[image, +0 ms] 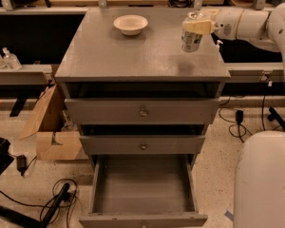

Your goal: Pick 7up can from bottom drawer and place on counter

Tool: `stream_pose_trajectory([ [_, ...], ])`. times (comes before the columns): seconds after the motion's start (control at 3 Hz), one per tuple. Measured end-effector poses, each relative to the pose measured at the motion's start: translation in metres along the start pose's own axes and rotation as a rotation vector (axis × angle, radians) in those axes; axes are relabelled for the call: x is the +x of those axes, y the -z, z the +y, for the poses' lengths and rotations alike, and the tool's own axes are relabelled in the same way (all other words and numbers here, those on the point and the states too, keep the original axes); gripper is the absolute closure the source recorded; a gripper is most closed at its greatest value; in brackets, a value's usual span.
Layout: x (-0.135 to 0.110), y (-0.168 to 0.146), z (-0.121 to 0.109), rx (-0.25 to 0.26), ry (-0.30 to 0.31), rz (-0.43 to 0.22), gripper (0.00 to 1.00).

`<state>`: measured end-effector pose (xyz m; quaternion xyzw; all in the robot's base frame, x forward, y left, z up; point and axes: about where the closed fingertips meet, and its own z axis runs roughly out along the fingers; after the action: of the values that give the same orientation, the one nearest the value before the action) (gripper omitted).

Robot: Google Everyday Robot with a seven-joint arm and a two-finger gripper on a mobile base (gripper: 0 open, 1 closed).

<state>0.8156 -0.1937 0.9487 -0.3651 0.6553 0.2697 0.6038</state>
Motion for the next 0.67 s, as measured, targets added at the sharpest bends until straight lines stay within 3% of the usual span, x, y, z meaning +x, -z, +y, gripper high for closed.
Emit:
stream_pose_trajectory([
  [0.33, 0.0484, -0.0061, -0.0115, 0.016, -0.007, 0.039, 0.97],
  [0.67, 0.0464, -0.0061, -0.0115, 0.016, -0.007, 0.039, 0.74],
])
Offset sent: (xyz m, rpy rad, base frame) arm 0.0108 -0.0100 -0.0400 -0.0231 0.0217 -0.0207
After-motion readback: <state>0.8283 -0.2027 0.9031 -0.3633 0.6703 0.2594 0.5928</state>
